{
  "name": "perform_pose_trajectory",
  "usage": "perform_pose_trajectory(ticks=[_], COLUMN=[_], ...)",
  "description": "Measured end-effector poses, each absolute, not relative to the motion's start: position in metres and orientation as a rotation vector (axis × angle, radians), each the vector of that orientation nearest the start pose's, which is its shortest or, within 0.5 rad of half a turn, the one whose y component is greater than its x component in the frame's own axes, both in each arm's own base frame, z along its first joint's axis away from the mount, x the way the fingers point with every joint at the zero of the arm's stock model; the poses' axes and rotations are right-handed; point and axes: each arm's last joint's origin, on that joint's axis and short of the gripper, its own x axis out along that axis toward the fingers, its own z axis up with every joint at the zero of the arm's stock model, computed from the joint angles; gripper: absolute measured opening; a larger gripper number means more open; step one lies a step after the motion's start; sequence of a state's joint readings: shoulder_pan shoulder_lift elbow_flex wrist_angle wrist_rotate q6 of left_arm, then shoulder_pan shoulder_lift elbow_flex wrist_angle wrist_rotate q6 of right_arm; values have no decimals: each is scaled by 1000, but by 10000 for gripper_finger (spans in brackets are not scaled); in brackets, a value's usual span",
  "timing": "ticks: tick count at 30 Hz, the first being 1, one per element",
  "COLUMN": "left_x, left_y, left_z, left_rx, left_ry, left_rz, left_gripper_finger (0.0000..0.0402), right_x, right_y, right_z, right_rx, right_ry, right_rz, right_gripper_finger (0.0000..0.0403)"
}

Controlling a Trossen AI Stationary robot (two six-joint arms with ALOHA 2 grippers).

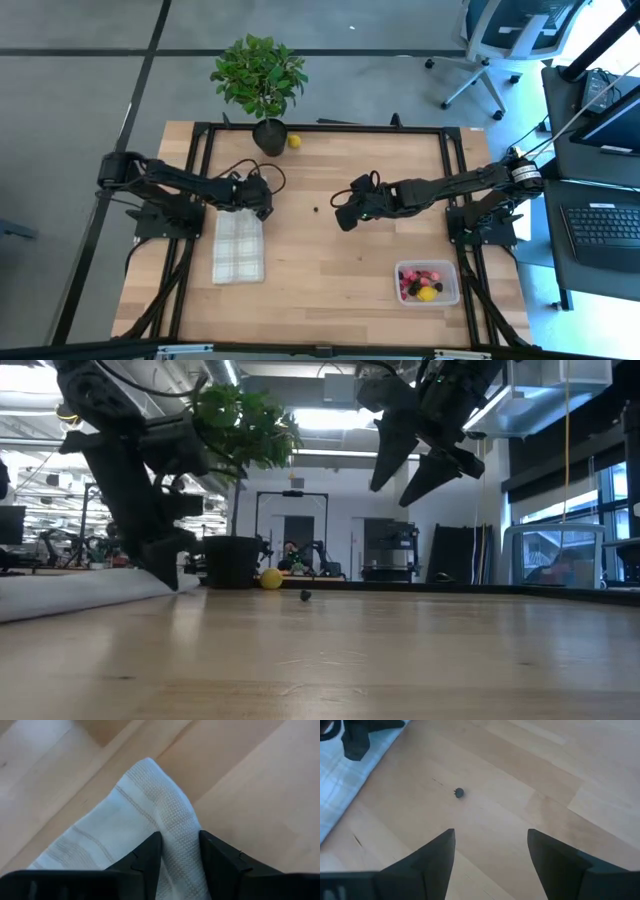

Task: Pick and placing Produce into tupperware
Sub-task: Adjust the patterned white towel, then put the black cherry into the transparent bin

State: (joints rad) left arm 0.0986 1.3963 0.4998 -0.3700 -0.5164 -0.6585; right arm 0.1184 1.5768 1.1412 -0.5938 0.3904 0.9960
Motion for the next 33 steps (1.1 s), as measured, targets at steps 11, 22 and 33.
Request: perform_pose_trajectory(ticks=[11, 22, 33], left_x=[200, 210, 245], left_y=[31, 29, 18], left_z=[139, 155, 189], left_rx=[-295, -251, -104], left_ry=[932, 824, 444], left_rz=[835, 675, 204], left_gripper_finger=[106, 91, 141], right_x=[317, 317, 317], right_y=[27, 27, 27], right_z=[237, 237, 237], right_rx=[639, 637, 636], right_ry=[775, 777, 777], right_rz=[-703, -703, -703], right_gripper_finger=[249, 249, 249])
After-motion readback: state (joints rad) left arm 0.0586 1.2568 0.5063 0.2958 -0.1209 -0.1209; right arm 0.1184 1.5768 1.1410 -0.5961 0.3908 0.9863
